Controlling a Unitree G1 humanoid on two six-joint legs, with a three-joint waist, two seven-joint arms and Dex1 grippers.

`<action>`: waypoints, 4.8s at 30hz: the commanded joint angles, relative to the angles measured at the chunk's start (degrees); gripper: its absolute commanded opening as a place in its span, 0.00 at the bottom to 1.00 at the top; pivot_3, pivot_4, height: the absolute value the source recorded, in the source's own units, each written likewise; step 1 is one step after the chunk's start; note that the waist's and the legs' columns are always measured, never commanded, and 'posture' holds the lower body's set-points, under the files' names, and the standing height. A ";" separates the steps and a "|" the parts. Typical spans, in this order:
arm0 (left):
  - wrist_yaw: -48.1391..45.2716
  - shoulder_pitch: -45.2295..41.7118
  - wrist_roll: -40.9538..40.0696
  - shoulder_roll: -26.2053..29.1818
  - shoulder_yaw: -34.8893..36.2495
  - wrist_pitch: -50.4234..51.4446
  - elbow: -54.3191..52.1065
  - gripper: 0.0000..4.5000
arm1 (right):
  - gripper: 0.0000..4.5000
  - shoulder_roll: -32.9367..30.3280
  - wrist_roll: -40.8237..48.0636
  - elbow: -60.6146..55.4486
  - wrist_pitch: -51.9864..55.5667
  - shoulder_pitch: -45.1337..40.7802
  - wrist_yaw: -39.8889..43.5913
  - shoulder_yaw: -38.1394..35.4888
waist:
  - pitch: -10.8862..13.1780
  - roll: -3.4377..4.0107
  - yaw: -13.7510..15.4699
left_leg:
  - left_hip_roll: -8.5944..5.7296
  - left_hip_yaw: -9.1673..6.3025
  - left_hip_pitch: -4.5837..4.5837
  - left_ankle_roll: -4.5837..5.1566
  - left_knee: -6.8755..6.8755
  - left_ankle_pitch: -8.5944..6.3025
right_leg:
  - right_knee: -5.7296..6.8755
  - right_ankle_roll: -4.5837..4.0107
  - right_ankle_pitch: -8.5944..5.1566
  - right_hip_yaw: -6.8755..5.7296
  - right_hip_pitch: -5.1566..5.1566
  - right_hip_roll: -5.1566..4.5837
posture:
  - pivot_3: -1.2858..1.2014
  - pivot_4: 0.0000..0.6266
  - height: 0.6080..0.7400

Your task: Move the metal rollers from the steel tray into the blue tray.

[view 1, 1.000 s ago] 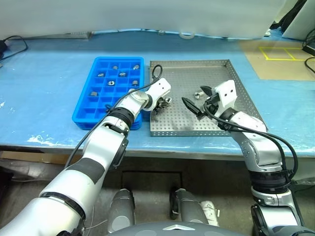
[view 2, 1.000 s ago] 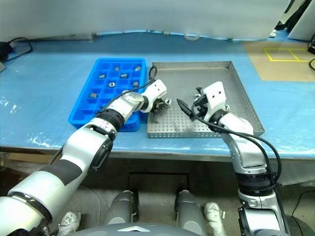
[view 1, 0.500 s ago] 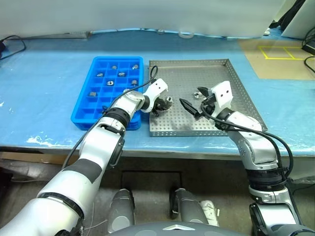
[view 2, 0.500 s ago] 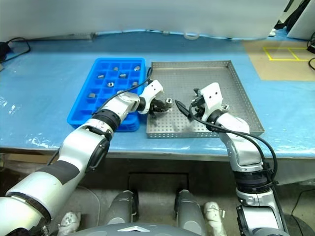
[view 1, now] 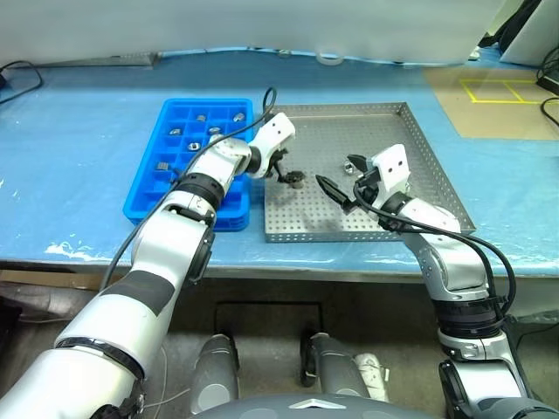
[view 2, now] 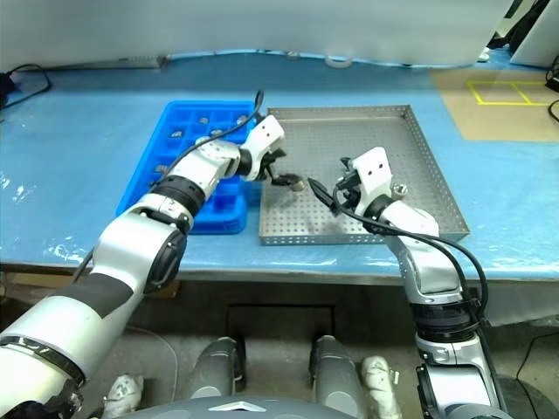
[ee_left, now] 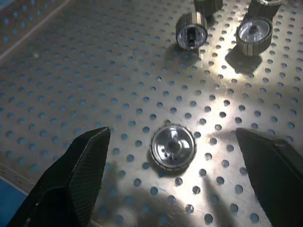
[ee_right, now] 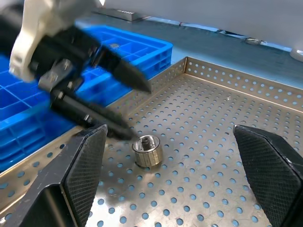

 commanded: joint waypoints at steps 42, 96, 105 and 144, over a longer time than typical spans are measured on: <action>15.12 4.28 11.40 -5.54 -6.16 1.17 6.50 0.60 | 1.00 2.15 1.52 -11.13 3.37 8.18 -3.70 0.71 | -0.01 -0.01 -1.98 | 0.00 0.02 0.06 0.04 0.12 -0.01 | 0.01 0.03 -0.01 0.01 0.07 0.02 | 0.36 0.24 1.00; 11.89 42.49 -15.68 15.00 16.40 27.86 -72.69 0.37 | 1.00 7.22 3.08 17.26 -6.66 -21.17 18.29 11.95 | 0.03 -0.01 5.80 | 0.24 -0.16 -0.44 -0.42 0.25 0.20 | 1.05 -0.36 -0.19 -0.19 -0.74 0.02 | 0.63 0.24 1.00; 18.77 53.79 -16.87 18.03 20.19 28.58 -78.04 0.37 | 1.00 9.21 1.81 20.15 -7.46 -22.14 21.35 13.01 | 0.03 -0.01 7.86 | 0.32 -0.30 -0.42 -0.58 0.23 0.27 | 1.09 -0.35 -0.19 -0.23 -0.71 0.13 | 0.65 0.24 1.00; 11.45 36.31 -24.80 7.05 2.90 25.29 -68.20 0.74 | 1.00 -0.46 -7.38 45.75 -17.81 -27.70 0.70 -2.52 | 0.02 -0.02 6.80 | 0.12 -0.21 -0.30 -0.83 0.58 0.44 | 1.43 -0.34 -0.19 -0.14 -0.56 0.12 | 0.56 0.24 1.00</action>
